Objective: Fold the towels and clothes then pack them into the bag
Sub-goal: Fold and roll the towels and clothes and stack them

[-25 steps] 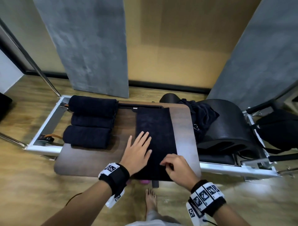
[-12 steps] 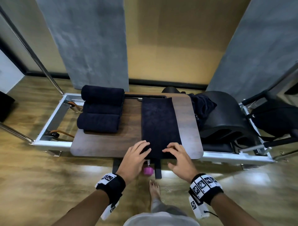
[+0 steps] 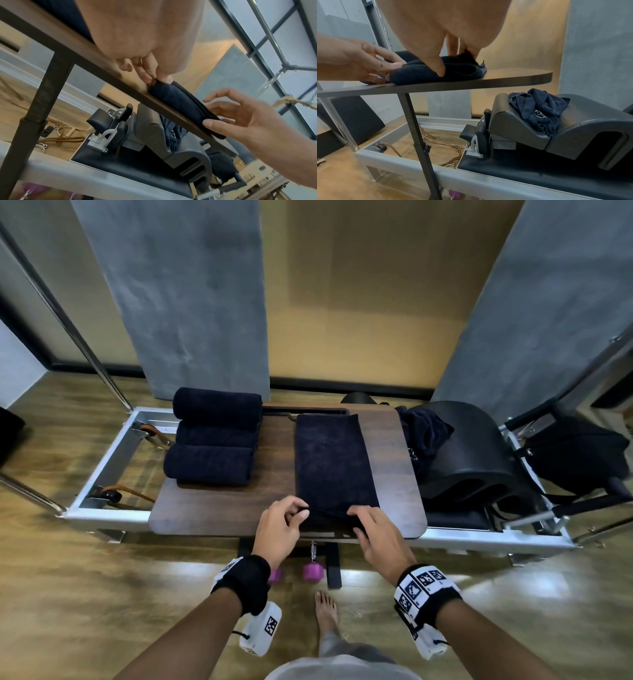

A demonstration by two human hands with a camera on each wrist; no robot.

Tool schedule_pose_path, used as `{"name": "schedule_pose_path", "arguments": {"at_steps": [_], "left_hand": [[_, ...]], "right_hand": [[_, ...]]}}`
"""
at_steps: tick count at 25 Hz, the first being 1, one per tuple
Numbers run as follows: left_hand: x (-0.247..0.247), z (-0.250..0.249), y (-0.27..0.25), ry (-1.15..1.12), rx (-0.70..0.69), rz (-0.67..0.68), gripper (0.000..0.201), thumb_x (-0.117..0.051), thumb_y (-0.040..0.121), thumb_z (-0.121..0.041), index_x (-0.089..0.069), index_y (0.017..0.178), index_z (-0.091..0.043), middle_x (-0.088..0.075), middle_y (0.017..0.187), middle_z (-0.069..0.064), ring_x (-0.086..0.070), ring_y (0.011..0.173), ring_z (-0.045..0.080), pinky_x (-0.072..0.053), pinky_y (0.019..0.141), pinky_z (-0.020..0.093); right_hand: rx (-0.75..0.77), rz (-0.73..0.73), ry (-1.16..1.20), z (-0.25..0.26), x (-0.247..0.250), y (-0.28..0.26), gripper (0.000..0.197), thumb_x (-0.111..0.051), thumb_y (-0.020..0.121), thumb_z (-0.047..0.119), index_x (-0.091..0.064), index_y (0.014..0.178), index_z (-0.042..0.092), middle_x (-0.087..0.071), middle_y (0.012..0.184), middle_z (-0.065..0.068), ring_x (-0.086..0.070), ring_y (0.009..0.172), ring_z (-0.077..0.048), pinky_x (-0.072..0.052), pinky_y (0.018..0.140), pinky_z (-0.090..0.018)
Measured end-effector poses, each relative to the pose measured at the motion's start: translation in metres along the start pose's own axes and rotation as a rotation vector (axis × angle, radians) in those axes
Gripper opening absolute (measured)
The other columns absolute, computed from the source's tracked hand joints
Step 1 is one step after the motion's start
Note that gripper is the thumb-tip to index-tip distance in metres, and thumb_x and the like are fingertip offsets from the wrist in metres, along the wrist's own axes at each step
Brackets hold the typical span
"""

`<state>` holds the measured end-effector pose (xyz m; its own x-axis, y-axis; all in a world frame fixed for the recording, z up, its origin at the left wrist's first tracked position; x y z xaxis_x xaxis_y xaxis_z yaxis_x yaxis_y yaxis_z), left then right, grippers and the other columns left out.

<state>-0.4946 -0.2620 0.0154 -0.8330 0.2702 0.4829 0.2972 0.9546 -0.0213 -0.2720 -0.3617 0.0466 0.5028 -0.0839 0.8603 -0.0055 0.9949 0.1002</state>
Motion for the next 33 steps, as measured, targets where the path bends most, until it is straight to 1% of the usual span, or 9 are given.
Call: {"name": "schedule_pose_path", "arguments": {"at_steps": [5,9,15,19,23,25,29,31,33], "left_hand": [[0.001,-0.006,0.017,-0.009,0.192,0.011,0.021,-0.077,0.095,-0.04,-0.057,0.099,-0.034,-0.074,0.074,-0.009,-0.065,0.072,0.009,-0.057,0.076,0.042],[0.001,-0.01,0.03,0.04,0.314,0.048,0.023,-0.079,0.091,-0.041,-0.058,0.093,-0.032,-0.073,0.08,-0.004,-0.068,0.086,0.017,-0.056,0.081,0.04],[0.003,-0.013,0.047,0.03,0.454,0.056,0.031,-0.09,0.079,-0.034,-0.062,0.091,-0.027,-0.069,0.089,-0.001,-0.069,0.089,0.02,-0.057,0.087,0.039],[0.001,-0.013,0.05,0.047,0.479,0.038,0.03,-0.092,0.076,-0.034,-0.066,0.088,-0.026,-0.07,0.095,-0.002,-0.069,0.093,0.02,-0.057,0.09,0.04],[0.001,-0.024,0.047,0.073,0.482,0.046,0.027,-0.088,0.082,-0.035,-0.064,0.089,-0.027,-0.071,0.096,-0.002,-0.068,0.096,0.02,-0.057,0.09,0.04],[0.002,-0.034,0.041,0.251,0.347,0.006,0.024,-0.081,0.089,-0.037,-0.059,0.094,-0.028,-0.069,0.095,-0.006,-0.066,0.096,0.018,-0.055,0.084,0.039],[-0.004,-0.059,0.027,0.53,-0.296,-0.084,0.015,-0.065,0.103,-0.039,-0.068,0.105,-0.024,-0.059,0.104,-0.008,-0.057,0.1,0.017,-0.047,0.081,0.038],[-0.011,-0.057,0.027,0.67,-0.396,0.055,0.035,-0.057,0.104,-0.053,-0.073,0.115,-0.024,-0.062,0.11,-0.008,-0.057,0.105,0.016,-0.045,0.085,0.037],[-0.015,-0.049,0.031,0.769,-0.348,0.16,0.046,-0.049,0.105,-0.059,-0.072,0.124,-0.025,-0.063,0.116,-0.011,-0.055,0.113,0.015,-0.041,0.091,0.036]], "right_hand": [[0.03,-0.092,-0.058,-0.005,0.01,0.021,0.021,-0.067,0.093,-0.003,-0.075,0.107,0.01,-0.061,0.107,-0.004,-0.061,0.094,-0.024,-0.056,0.078,-0.042],[-0.048,-0.073,-0.067,-0.012,0.014,0.037,0.022,-0.067,0.093,0.005,-0.072,0.107,0.021,-0.064,0.103,0.006,-0.06,0.1,-0.02,-0.045,0.09,-0.04],[0.201,-0.081,-0.34,-0.01,0.001,0.026,0.042,-0.084,0.062,0.001,-0.076,0.101,0.013,-0.065,0.106,-0.001,-0.06,0.1,-0.024,-0.05,0.084,-0.038],[0.265,-0.061,-0.32,-0.016,0.001,0.025,0.031,-0.085,0.084,0.027,-0.077,0.106,0.008,-0.069,0.106,-0.003,-0.066,0.098,-0.023,-0.057,0.082,-0.037],[0.231,0.046,-0.282,-0.015,0.009,0.043,0.02,-0.081,0.082,0.003,-0.077,0.101,0.008,-0.069,0.097,-0.002,-0.064,0.09,-0.023,-0.057,0.077,-0.034],[0.144,0.132,-0.256,-0.014,0.013,0.059,0.02,-0.07,0.088,0.001,-0.074,0.105,0.01,-0.069,0.101,-0.003,-0.061,0.094,-0.023,-0.055,0.081,-0.034],[0.022,0.283,-0.238,-0.016,0.02,0.087,0.026,-0.059,0.096,0.007,-0.069,0.118,0.016,-0.069,0.114,-0.003,-0.061,0.109,-0.023,-0.051,0.091,-0.034],[-0.015,0.324,-0.228,-0.019,0.022,0.095,0.027,-0.057,0.094,0.003,-0.069,0.113,0.019,-0.071,0.111,-0.003,-0.064,0.106,-0.024,-0.051,0.087,-0.034],[-0.062,0.333,-0.168,-0.022,0.024,0.099,0.026,-0.056,0.092,0.002,-0.065,0.104,0.024,-0.07,0.1,-0.001,-0.065,0.097,-0.024,-0.052,0.081,-0.034]]}}
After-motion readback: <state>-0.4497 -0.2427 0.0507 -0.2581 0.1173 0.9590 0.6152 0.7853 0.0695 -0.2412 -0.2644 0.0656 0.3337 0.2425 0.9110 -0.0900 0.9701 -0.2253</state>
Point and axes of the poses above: each hand's wrist, its own y-axis towards the middle knuckle, its own x-axis out of the back of the hand, z = x × y, the point moved 2 cm from there along y, towards the middle knuckle
